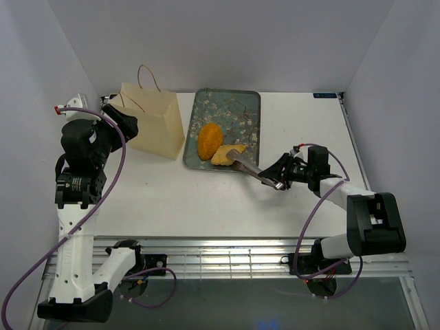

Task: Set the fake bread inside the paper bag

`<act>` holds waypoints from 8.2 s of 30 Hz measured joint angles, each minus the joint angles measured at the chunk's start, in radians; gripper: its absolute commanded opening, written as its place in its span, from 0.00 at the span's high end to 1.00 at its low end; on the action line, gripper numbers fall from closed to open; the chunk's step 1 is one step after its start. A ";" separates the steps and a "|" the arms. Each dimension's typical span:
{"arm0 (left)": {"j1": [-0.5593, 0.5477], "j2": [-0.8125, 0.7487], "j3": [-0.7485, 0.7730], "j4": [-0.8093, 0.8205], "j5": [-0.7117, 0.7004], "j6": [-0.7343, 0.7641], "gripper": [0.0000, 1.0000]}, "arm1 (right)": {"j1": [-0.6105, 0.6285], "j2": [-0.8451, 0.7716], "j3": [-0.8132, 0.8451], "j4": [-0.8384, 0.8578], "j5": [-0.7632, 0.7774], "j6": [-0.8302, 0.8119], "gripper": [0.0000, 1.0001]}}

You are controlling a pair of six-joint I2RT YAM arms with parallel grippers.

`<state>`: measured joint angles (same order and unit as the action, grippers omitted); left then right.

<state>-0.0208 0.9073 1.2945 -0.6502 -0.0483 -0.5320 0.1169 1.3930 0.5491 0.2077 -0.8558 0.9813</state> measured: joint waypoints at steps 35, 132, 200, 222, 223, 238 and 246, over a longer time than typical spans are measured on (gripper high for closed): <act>0.000 -0.021 0.013 -0.009 -0.061 0.028 0.11 | 0.133 -0.150 0.484 -0.398 0.309 -0.312 0.82; 0.000 -0.054 0.039 -0.031 -0.092 0.048 0.11 | 0.966 0.260 1.210 -0.557 1.378 -1.122 0.51; 0.000 -0.040 -0.004 -0.022 -0.047 0.037 0.10 | 0.191 0.121 0.445 -0.378 0.175 -0.293 0.43; 0.000 -0.038 -0.004 -0.023 -0.047 0.039 0.10 | 0.163 0.188 0.434 -0.267 0.120 -0.204 0.43; 0.000 -0.037 -0.004 -0.023 -0.047 0.039 0.10 | 0.161 0.188 0.434 -0.264 0.119 -0.204 0.43; 0.000 -0.038 -0.004 -0.023 -0.047 0.038 0.10 | 0.153 0.193 0.431 -0.257 0.127 -0.204 0.43; 0.000 -0.038 -0.004 -0.023 -0.047 0.038 0.10 | 0.153 0.232 0.430 -0.256 0.135 -0.205 0.43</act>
<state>-0.0208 0.8696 1.2907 -0.6727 -0.0952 -0.4938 0.2695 1.6253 0.9794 -0.0486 -0.7212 0.7765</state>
